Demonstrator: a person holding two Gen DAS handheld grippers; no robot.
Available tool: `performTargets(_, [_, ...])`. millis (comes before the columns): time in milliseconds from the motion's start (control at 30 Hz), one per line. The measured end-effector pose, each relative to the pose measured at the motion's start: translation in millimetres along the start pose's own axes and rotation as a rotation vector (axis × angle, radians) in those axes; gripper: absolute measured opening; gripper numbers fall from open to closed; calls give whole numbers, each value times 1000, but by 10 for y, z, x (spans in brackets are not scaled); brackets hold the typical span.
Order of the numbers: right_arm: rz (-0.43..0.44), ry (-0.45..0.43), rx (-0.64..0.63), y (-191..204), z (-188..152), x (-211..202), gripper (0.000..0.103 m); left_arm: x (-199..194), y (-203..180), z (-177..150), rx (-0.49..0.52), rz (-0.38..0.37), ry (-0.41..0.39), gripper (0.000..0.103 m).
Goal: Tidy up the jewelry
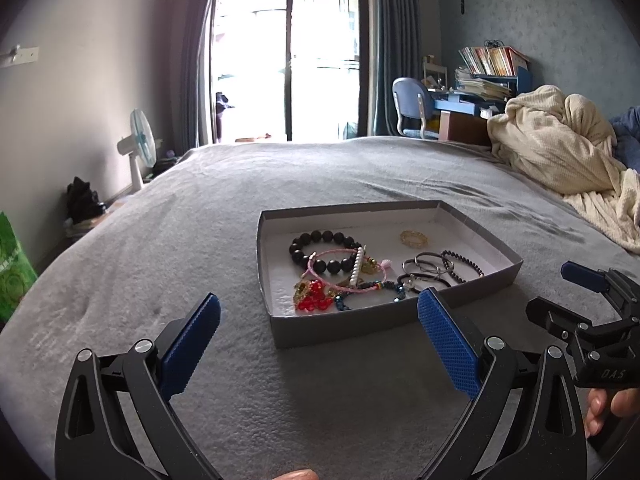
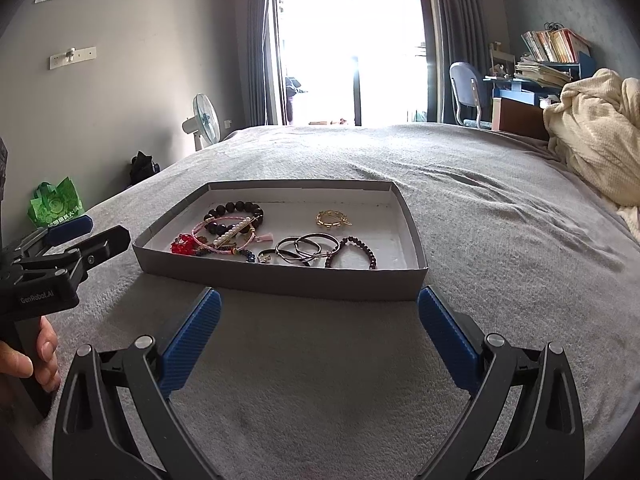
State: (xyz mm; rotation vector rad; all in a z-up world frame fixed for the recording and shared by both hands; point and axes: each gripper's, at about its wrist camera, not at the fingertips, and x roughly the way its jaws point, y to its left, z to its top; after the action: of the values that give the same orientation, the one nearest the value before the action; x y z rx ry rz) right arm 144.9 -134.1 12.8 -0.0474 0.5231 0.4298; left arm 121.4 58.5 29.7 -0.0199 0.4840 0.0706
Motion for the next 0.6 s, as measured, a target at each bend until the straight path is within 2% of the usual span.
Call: performTargets(600, [0,2,-7,21,-10,1,98,28,18,-17,-1,3,7,98])
